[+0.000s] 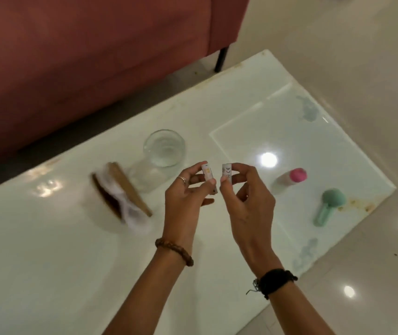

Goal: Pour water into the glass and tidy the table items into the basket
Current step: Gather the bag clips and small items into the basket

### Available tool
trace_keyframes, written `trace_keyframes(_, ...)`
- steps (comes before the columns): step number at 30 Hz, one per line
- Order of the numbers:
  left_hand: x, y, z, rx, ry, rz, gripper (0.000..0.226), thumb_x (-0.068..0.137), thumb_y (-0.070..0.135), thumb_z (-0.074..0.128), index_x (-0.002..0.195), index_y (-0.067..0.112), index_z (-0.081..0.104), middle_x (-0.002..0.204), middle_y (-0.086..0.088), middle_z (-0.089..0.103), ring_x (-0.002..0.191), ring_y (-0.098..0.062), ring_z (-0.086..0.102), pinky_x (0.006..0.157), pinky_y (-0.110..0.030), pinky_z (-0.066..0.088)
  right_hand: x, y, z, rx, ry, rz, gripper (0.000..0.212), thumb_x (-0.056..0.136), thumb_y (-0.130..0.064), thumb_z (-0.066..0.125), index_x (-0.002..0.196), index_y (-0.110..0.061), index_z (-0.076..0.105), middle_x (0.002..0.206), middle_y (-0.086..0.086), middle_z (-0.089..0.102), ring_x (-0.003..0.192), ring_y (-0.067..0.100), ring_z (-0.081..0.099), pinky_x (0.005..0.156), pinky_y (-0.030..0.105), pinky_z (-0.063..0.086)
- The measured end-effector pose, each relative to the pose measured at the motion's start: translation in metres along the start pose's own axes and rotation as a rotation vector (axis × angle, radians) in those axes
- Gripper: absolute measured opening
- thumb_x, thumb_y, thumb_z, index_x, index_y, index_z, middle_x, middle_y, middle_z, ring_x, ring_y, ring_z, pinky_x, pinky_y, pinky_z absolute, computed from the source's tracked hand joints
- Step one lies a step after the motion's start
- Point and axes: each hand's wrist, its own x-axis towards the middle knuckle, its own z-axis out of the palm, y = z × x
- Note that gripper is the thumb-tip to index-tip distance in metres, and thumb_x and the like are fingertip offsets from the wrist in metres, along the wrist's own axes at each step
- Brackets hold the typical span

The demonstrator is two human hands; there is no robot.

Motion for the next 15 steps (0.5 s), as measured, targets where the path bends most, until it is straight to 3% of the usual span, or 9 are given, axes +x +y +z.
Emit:
trace_keyframes(3, -0.035, 0.014, -0.07, -0.1, 0.09, -0.008, 0.028, 0.08, 0.005, 0.063, 0.097, 0.027, 0.066, 0.091, -0.002, 0.07, 0.073, -0.011, 0.068, 0.062, -0.021, 0.056, -0.046, -0.033, 0.047, 0.064, -0.12, -0.044, 0.021, 0.086, -0.035, 0.056, 0.103, -0.046, 0.054, 0.082, -0.018, 0.064, 0.047, 0.004, 0.046, 0.046, 0.008, 0.034)
trace_keyframes(7, -0.087, 0.021, -0.178, -0.177, 0.24, 0.052, 0.029, 0.08, 0.007, 0.063, 0.101, 0.028, 0.066, 0.091, -0.002, 0.072, 0.071, -0.011, 0.069, 0.057, -0.017, 0.052, -0.119, -0.079, 0.115, 0.11, -0.294, -0.124, 0.023, 0.084, -0.034, 0.055, 0.102, -0.047, 0.057, 0.076, -0.021, 0.063, 0.045, 0.004, 0.042, 0.045, 0.007, 0.033)
trace_keyframes(12, -0.163, 0.011, -0.326, -0.184, 0.499, 0.114, 0.029, 0.079, 0.009, 0.065, 0.099, 0.03, 0.063, 0.091, 0.001, 0.071, 0.076, -0.013, 0.07, 0.057, -0.015, 0.051, -0.231, -0.129, 0.21, 0.137, -0.588, -0.201, 0.022, 0.082, -0.031, 0.055, 0.1, -0.045, 0.055, 0.077, -0.022, 0.062, 0.043, 0.004, 0.041, 0.044, 0.006, 0.03)
trace_keyframes(15, -0.222, -0.005, -0.43, -0.163, 0.718, 0.166, 0.031, 0.078, 0.005, 0.065, 0.096, 0.031, 0.063, 0.084, 0.006, 0.072, 0.076, -0.008, 0.068, 0.059, -0.015, 0.053, -0.324, -0.162, 0.273, 0.165, -0.816, -0.209, 0.019, 0.079, -0.041, 0.055, 0.097, -0.044, 0.052, 0.079, -0.02, 0.062, 0.043, 0.003, 0.042, 0.044, 0.007, 0.03)
